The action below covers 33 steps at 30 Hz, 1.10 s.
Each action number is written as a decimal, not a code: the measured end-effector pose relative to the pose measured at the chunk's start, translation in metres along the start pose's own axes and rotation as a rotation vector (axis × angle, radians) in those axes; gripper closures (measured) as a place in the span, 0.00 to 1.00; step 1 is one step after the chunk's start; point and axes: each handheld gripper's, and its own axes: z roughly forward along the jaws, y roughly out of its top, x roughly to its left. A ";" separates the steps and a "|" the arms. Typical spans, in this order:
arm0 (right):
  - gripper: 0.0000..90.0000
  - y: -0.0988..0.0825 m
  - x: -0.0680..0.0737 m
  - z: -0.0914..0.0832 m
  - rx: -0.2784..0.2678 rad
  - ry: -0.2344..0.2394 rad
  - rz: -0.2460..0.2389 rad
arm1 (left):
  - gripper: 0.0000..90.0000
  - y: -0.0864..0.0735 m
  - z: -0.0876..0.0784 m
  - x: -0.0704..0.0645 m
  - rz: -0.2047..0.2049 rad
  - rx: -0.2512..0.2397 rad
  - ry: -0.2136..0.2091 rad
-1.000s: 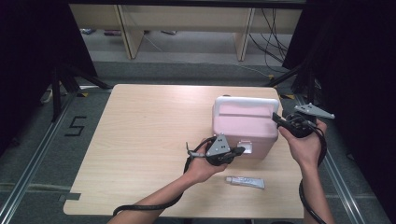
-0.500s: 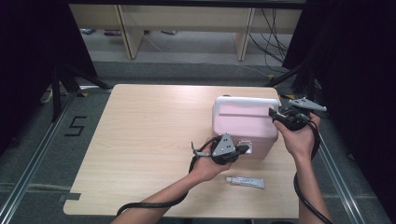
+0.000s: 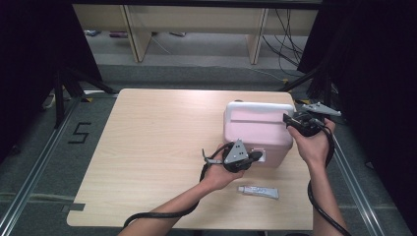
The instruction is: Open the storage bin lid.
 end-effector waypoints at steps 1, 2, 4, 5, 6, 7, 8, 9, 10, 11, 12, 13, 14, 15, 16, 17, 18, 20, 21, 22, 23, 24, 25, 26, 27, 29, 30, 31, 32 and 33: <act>0.70 0.001 -0.001 0.001 -0.009 -0.009 -0.025 | 1.00 0.000 0.000 0.000 -0.002 -0.001 0.000; 0.70 0.001 -0.001 0.001 -0.009 -0.009 -0.025 | 1.00 0.000 0.000 0.000 -0.001 -0.001 0.000; 0.73 0.001 0.001 0.002 -0.014 -0.018 -0.004 | 1.00 0.000 0.000 0.000 -0.002 -0.001 -0.002; 0.74 0.001 0.001 0.003 -0.013 -0.020 -0.006 | 1.00 0.000 0.000 0.000 -0.003 -0.001 -0.003; 0.75 0.001 0.002 0.003 -0.016 -0.015 -0.006 | 1.00 0.000 0.000 0.000 -0.003 -0.001 -0.003; 0.76 0.001 0.004 0.004 -0.015 -0.017 0.013 | 1.00 0.000 0.000 0.000 -0.005 -0.001 -0.004; 0.77 0.002 0.003 0.005 -0.022 -0.022 -0.010 | 1.00 0.000 0.000 0.000 -0.005 -0.001 -0.005; 0.77 0.002 0.005 0.005 -0.020 -0.024 0.006 | 1.00 0.000 0.000 0.001 -0.003 -0.001 -0.006; 0.77 0.002 0.005 0.005 -0.001 -0.026 0.002 | 1.00 0.000 0.000 0.001 -0.004 -0.002 -0.006; 0.77 0.003 0.004 0.006 -0.003 -0.034 -0.013 | 1.00 0.000 0.000 0.001 -0.004 -0.001 -0.006; 0.77 0.002 0.006 0.007 -0.014 -0.031 0.014 | 1.00 0.000 0.000 0.001 -0.003 -0.001 -0.007; 0.77 0.002 0.006 0.007 -0.018 -0.029 0.016 | 1.00 0.000 0.000 0.001 -0.004 -0.001 -0.007; 0.77 0.002 0.007 0.007 -0.017 -0.032 0.019 | 1.00 0.000 0.000 0.001 -0.005 -0.002 -0.007; 0.78 0.002 0.007 0.008 -0.021 -0.041 0.017 | 1.00 0.000 0.000 0.001 -0.005 -0.001 -0.007; 0.78 0.002 0.007 0.008 -0.021 -0.041 0.017 | 1.00 0.000 0.000 0.001 -0.005 -0.002 -0.007; 0.78 0.002 0.007 0.008 -0.025 -0.036 0.019 | 1.00 0.000 0.000 0.001 -0.004 -0.001 -0.008; 0.80 0.002 0.007 0.008 -0.020 -0.038 0.024 | 1.00 0.000 0.000 0.001 -0.005 -0.001 -0.007; 0.80 0.001 0.007 0.008 -0.019 -0.034 0.023 | 1.00 0.000 0.000 0.001 -0.002 0.000 -0.008; 0.81 0.001 0.007 0.009 -0.019 -0.044 0.021 | 1.00 0.000 0.000 0.001 -0.001 0.000 -0.009; 0.81 0.002 0.005 0.008 -0.013 -0.050 -0.010 | 1.00 0.000 0.000 0.001 0.000 0.000 -0.009; 0.81 0.001 0.005 0.009 -0.012 -0.048 0.008 | 1.00 0.000 0.000 0.001 -0.001 -0.001 -0.009; 0.81 0.001 0.006 0.009 -0.017 -0.043 0.021 | 1.00 0.000 0.000 0.001 -0.001 0.000 -0.009; 0.82 0.001 0.005 0.009 -0.024 -0.041 0.015 | 1.00 0.000 0.000 0.001 -0.001 0.001 -0.009; 0.82 0.001 0.005 0.009 -0.024 -0.046 0.018 | 1.00 0.000 0.000 0.001 0.001 0.004 -0.008; 0.82 0.002 0.005 0.009 -0.022 -0.043 0.025 | 1.00 0.000 0.000 0.001 0.002 0.005 -0.007; 0.82 0.001 0.007 0.009 -0.021 -0.039 0.053 | 1.00 0.000 0.000 0.001 0.002 0.005 -0.007; 0.82 0.001 0.006 0.010 -0.027 -0.042 0.046 | 1.00 0.000 0.000 0.001 0.004 0.005 -0.008; 0.82 0.002 0.006 0.010 -0.027 -0.044 0.047 | 1.00 0.000 0.000 0.001 0.006 0.005 -0.008; 0.82 0.002 0.006 0.009 -0.024 -0.053 0.048 | 1.00 0.000 0.000 0.001 0.010 0.007 -0.007; 0.82 0.002 0.007 0.009 -0.027 -0.048 0.058 | 1.00 0.001 0.000 0.001 0.012 0.007 -0.007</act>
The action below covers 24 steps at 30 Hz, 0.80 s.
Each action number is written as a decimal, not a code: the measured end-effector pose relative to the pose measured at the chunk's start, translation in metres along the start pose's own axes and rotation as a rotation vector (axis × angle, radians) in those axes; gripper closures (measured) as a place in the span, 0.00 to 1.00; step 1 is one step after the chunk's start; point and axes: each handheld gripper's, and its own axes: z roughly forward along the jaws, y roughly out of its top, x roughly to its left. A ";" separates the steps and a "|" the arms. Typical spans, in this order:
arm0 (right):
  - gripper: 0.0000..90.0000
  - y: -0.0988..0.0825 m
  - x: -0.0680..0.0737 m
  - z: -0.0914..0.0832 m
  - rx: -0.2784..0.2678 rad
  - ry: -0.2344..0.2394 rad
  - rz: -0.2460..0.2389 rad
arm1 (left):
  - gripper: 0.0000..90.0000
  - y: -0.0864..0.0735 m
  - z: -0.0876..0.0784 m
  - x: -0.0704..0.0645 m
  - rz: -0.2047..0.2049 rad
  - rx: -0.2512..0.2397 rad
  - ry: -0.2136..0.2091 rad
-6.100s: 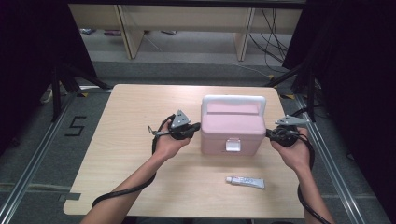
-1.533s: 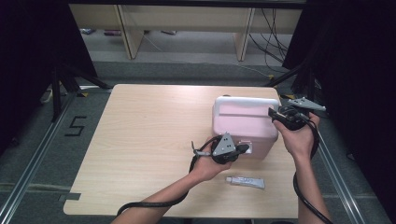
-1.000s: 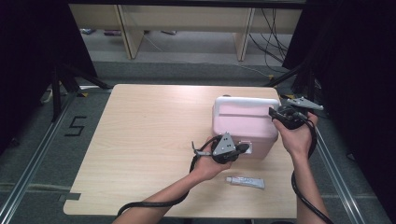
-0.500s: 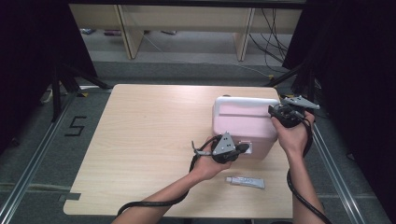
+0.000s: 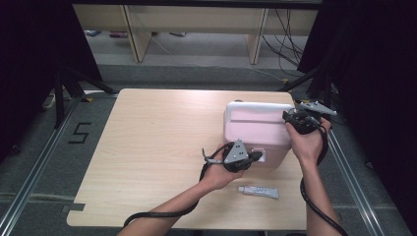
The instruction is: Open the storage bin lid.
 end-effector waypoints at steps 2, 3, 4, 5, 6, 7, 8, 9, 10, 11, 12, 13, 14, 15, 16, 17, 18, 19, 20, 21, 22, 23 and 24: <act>0.82 0.000 0.002 -0.001 -0.005 -0.014 -0.002 | 1.00 0.000 0.000 0.000 0.002 0.001 0.000; 0.82 0.001 0.001 -0.001 -0.012 -0.017 -0.019 | 1.00 0.000 0.000 0.000 0.003 0.001 0.000; 0.82 0.001 0.003 -0.001 -0.011 -0.020 0.007 | 1.00 0.000 0.000 0.000 0.003 0.001 0.000; 0.82 0.001 0.003 -0.001 -0.020 -0.023 -0.005 | 1.00 0.000 0.000 0.000 -0.001 0.001 -0.001; 0.82 0.003 0.004 -0.002 -0.017 -0.021 0.010 | 1.00 0.000 0.000 0.000 -0.002 0.000 -0.001; 0.82 0.004 0.004 -0.002 -0.019 -0.022 0.006 | 1.00 0.000 0.000 0.000 -0.002 -0.001 -0.001; 0.82 0.006 0.003 -0.002 -0.024 -0.024 -0.008 | 1.00 0.000 0.000 0.000 -0.002 -0.001 -0.001; 0.82 0.007 0.005 -0.003 -0.025 -0.024 0.005 | 1.00 0.000 0.000 0.000 -0.002 -0.002 0.000; 0.82 0.009 0.004 -0.003 -0.028 -0.025 -0.013 | 1.00 0.000 0.000 0.000 -0.003 -0.002 0.000; 0.82 0.010 0.005 -0.003 -0.028 -0.023 0.001 | 1.00 0.000 0.000 0.000 -0.003 -0.002 0.000; 0.82 0.012 0.005 -0.004 -0.034 -0.024 -0.011 | 1.00 0.000 0.000 0.000 0.000 0.000 -0.001; 0.82 0.013 0.005 -0.004 -0.033 -0.025 -0.008 | 1.00 0.000 0.000 0.000 -0.001 0.000 -0.001; 0.82 0.014 0.005 -0.004 -0.037 -0.030 -0.022 | 1.00 0.000 0.000 0.000 0.000 0.001 -0.002; 0.82 0.015 0.008 -0.005 -0.029 -0.030 0.015 | 1.00 0.000 0.000 0.000 0.000 0.001 -0.001; 0.82 0.016 0.006 -0.004 -0.028 -0.030 -0.006 | 1.00 0.000 0.000 0.000 0.002 0.002 -0.001; 0.82 0.016 0.006 -0.003 -0.030 -0.035 0.000 | 1.00 0.000 0.000 0.000 0.002 0.003 -0.001; 0.82 0.017 0.007 -0.004 -0.024 -0.032 0.012 | 1.00 0.000 0.000 0.000 0.001 0.003 -0.001; 0.82 0.018 0.006 -0.004 -0.027 -0.036 0.000 | 1.00 0.000 0.000 0.000 -0.001 0.003 0.000; 0.82 0.019 0.007 -0.004 -0.022 -0.034 0.017 | 1.00 0.001 0.000 0.000 0.007 0.005 -0.003; 0.82 0.020 0.005 -0.003 -0.024 -0.035 -0.008 | 1.00 0.001 0.000 0.000 0.008 0.008 -0.003; 0.82 0.021 0.007 -0.003 -0.018 -0.035 0.022 | 1.00 0.001 0.000 0.000 0.008 0.011 -0.004; 0.82 0.023 0.006 -0.003 -0.016 -0.031 0.013 | 1.00 0.001 0.000 0.000 0.009 0.010 -0.004; 0.82 0.024 0.006 -0.003 -0.008 -0.033 0.014 | 1.00 0.001 0.000 0.000 0.009 0.007 -0.002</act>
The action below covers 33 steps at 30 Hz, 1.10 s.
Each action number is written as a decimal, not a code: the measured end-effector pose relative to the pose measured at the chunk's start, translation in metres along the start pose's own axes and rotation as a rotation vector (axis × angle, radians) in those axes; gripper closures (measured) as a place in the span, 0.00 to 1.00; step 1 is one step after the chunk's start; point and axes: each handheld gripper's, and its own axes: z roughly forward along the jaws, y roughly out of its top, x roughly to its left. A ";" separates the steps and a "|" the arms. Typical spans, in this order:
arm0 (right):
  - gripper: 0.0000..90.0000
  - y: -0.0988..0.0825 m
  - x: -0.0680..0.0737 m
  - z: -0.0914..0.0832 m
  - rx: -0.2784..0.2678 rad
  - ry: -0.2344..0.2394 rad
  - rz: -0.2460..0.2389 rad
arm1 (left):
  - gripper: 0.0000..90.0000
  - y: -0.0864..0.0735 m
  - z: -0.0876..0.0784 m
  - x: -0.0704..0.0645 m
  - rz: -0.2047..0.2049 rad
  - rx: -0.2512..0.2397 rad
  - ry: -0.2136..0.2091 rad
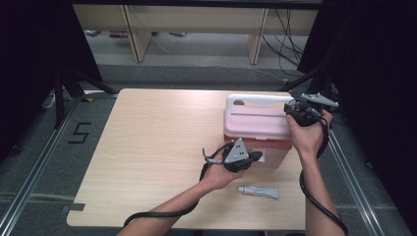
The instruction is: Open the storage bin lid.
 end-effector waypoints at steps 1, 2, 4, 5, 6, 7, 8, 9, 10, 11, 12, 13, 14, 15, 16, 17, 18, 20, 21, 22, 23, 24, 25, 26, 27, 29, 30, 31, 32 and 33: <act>0.82 0.001 0.000 0.000 0.001 0.000 -0.002 | 1.00 0.000 0.000 0.000 -0.001 -0.001 0.000; 0.82 0.001 0.001 0.001 0.004 -0.002 0.004 | 1.00 0.000 0.000 0.000 -0.002 -0.001 -0.001; 0.82 0.004 -0.001 0.001 0.015 -0.003 -0.008 | 1.00 0.000 0.000 0.000 -0.005 0.002 -0.002; 0.82 0.004 0.000 0.001 0.016 0.000 0.001 | 1.00 0.000 0.000 0.000 -0.005 0.002 -0.001; 0.82 0.006 0.000 0.001 0.022 0.000 -0.001 | 1.00 0.001 0.000 0.000 -0.003 0.005 -0.003; 0.82 0.007 0.001 0.001 0.027 -0.005 0.001 | 1.00 0.001 0.000 0.000 0.000 0.004 -0.004; 0.82 0.007 0.001 0.001 0.024 0.003 -0.010 | 1.00 0.000 0.000 0.000 -0.001 0.001 -0.003; 0.82 0.009 0.000 0.002 0.028 0.004 -0.013 | 1.00 0.000 0.000 0.000 -0.001 0.002 -0.004; 0.82 0.010 0.000 0.001 0.039 -0.003 -0.011 | 1.00 0.001 0.000 0.000 -0.002 0.003 -0.004; 0.82 0.010 0.001 0.002 0.041 -0.002 0.001 | 1.00 0.001 0.000 0.000 -0.003 0.003 -0.005; 0.82 0.012 0.000 0.002 0.049 -0.001 -0.015 | 1.00 0.001 0.000 0.000 -0.008 0.006 -0.003; 0.82 0.013 0.001 0.002 0.059 0.003 0.011 | 1.00 0.001 0.000 0.000 -0.007 0.008 -0.003; 0.82 0.014 0.001 0.002 0.065 0.002 0.002 | 1.00 0.001 0.000 0.000 -0.005 0.009 -0.004; 0.82 0.016 0.001 0.001 0.079 0.000 0.002 | 1.00 0.001 0.000 0.000 -0.006 0.010 -0.005; 0.82 0.018 0.001 0.002 0.078 0.003 0.000 | 1.00 0.001 0.000 0.000 -0.006 0.011 -0.005; 0.82 0.020 0.000 0.002 0.088 0.005 0.000 | 1.00 0.001 0.000 0.000 -0.007 0.011 -0.004; 0.82 0.021 0.002 0.002 0.099 0.004 0.015 | 1.00 0.001 0.000 0.000 -0.004 0.010 -0.007; 0.82 0.023 0.001 0.004 0.104 0.004 0.006 | 1.00 0.001 0.001 0.000 -0.004 0.008 -0.005; 0.82 0.024 -0.001 0.005 0.106 0.011 -0.011 | 1.00 0.001 0.001 0.000 -0.007 0.008 -0.004; 0.82 0.025 -0.001 0.005 0.107 0.012 -0.007 | 1.00 0.001 0.001 0.000 -0.009 0.009 -0.003; 0.82 0.025 0.000 0.005 0.114 -0.001 0.008 | 1.00 0.001 0.001 0.000 -0.007 0.010 -0.003; 0.82 0.026 0.001 0.005 0.124 0.002 0.019 | 1.00 0.002 0.001 0.000 -0.007 0.011 -0.002; 0.82 0.027 -0.002 0.006 0.123 0.004 0.000 | 1.00 0.002 0.001 0.000 -0.007 0.013 -0.003; 0.82 0.029 0.000 0.006 0.132 0.003 0.023 | 1.00 0.002 0.001 0.000 -0.007 0.013 -0.003; 0.82 0.030 -0.001 0.007 0.140 0.005 0.017 | 1.00 0.002 0.001 0.000 -0.009 0.014 -0.003; 0.82 0.033 0.001 0.007 0.159 0.001 0.040 | 1.00 0.002 0.001 0.000 -0.009 0.015 -0.002; 0.82 0.034 0.000 0.008 0.150 0.012 0.019 | 1.00 0.002 0.001 0.000 -0.006 0.017 -0.002; 0.82 0.035 -0.002 0.009 0.156 0.017 0.002 | 1.00 0.002 0.001 0.000 -0.006 0.017 -0.002; 0.82 0.035 -0.001 0.008 0.166 0.008 0.022 | 1.00 0.002 0.001 0.000 -0.007 0.017 -0.002; 0.82 0.036 -0.001 0.009 0.165 0.007 0.018 | 1.00 0.002 0.001 0.000 -0.011 0.014 -0.003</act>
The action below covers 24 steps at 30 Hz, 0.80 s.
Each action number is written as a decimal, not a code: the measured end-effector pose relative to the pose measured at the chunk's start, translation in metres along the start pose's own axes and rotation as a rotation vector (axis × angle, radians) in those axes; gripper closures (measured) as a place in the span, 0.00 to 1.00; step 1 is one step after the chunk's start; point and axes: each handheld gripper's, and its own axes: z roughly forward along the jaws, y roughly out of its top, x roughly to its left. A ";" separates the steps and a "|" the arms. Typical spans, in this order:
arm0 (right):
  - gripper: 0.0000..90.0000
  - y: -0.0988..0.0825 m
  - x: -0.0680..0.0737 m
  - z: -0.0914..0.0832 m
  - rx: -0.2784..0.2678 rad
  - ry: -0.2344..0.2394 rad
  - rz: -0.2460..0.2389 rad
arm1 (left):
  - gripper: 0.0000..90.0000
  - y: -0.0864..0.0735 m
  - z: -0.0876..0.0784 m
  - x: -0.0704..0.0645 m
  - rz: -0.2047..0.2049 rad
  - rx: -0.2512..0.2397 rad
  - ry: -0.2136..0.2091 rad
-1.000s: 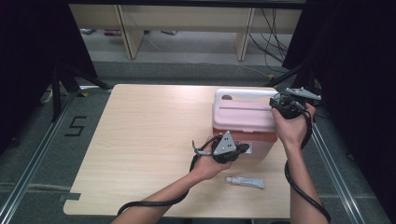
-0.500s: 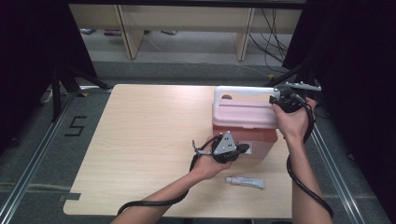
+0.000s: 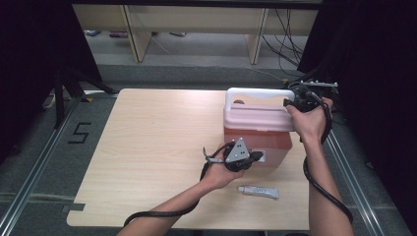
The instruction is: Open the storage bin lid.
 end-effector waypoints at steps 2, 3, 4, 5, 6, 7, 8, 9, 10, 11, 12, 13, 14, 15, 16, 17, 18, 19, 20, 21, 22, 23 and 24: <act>0.82 0.001 -0.002 0.000 0.014 0.000 -0.013 | 1.00 0.000 0.000 0.000 -0.001 0.000 0.000; 0.82 0.001 -0.003 0.000 0.015 -0.005 -0.013 | 1.00 0.001 -0.001 0.000 -0.003 -0.001 0.001; 0.82 0.001 -0.003 0.001 0.012 -0.002 -0.016 | 1.00 0.001 -0.001 0.000 -0.008 -0.002 0.003; 0.82 0.001 -0.002 0.001 0.016 0.003 0.010 | 1.00 0.002 -0.002 0.000 -0.012 -0.010 0.000; 0.82 0.002 -0.004 0.001 0.017 0.003 0.001 | 1.00 0.004 -0.004 0.000 -0.017 -0.020 -0.001; 0.82 0.002 -0.004 0.001 0.022 0.000 -0.001 | 1.00 0.007 -0.006 0.000 -0.020 -0.028 0.000; 0.82 0.001 -0.005 0.003 0.011 -0.004 -0.012 | 1.00 0.010 -0.009 0.000 -0.027 -0.040 -0.001; 0.82 0.002 -0.004 0.002 0.017 -0.002 -0.001 | 1.00 0.015 -0.012 0.000 -0.031 -0.048 0.011; 0.82 0.002 -0.005 0.003 0.016 0.004 -0.018 | 1.00 0.019 -0.015 0.000 -0.034 -0.052 0.022; 0.82 0.002 -0.004 0.003 0.019 -0.002 0.000 | 1.00 0.022 -0.018 0.001 -0.034 -0.051 0.030; 0.82 0.002 -0.004 0.003 0.022 -0.008 0.003 | 1.00 0.026 -0.020 0.003 -0.031 -0.058 0.040; 0.82 0.002 -0.005 0.002 0.019 0.003 -0.009 | 1.00 0.029 -0.022 0.005 -0.034 -0.058 0.053; 0.82 0.002 -0.005 0.003 0.020 -0.001 -0.018 | 1.00 0.031 -0.023 0.008 -0.036 -0.060 0.063; 0.82 0.001 -0.006 0.003 0.016 0.002 -0.032 | 1.00 0.033 -0.024 0.011 -0.038 -0.064 0.074; 0.82 0.002 -0.005 0.002 0.028 0.008 -0.010 | 1.00 0.035 -0.026 0.014 -0.043 -0.068 0.083; 0.82 0.002 -0.005 0.001 0.024 0.015 -0.008 | 1.00 0.036 -0.026 0.017 -0.045 -0.070 0.085; 0.82 0.001 -0.003 0.001 0.027 0.010 0.013 | 1.00 0.037 -0.026 0.019 -0.054 -0.071 0.091; 0.82 0.001 -0.003 0.001 0.026 0.010 0.012 | 1.00 0.037 -0.027 0.022 -0.059 -0.071 0.097; 0.82 0.002 -0.005 0.001 0.022 0.007 -0.023 | 1.00 0.038 -0.027 0.025 -0.068 -0.072 0.104; 0.82 0.002 -0.005 0.001 0.023 0.007 -0.022 | 1.00 0.038 -0.026 0.027 -0.069 -0.074 0.107; 0.82 0.002 -0.005 0.001 0.022 0.007 -0.023 | 1.00 0.039 -0.027 0.028 -0.077 -0.074 0.117; 0.82 0.002 -0.006 0.001 0.022 0.008 -0.022 | 1.00 0.039 -0.026 0.030 -0.077 -0.075 0.120; 0.82 0.001 -0.003 0.001 0.026 0.015 0.019 | 1.00 0.039 -0.027 0.032 -0.080 -0.072 0.126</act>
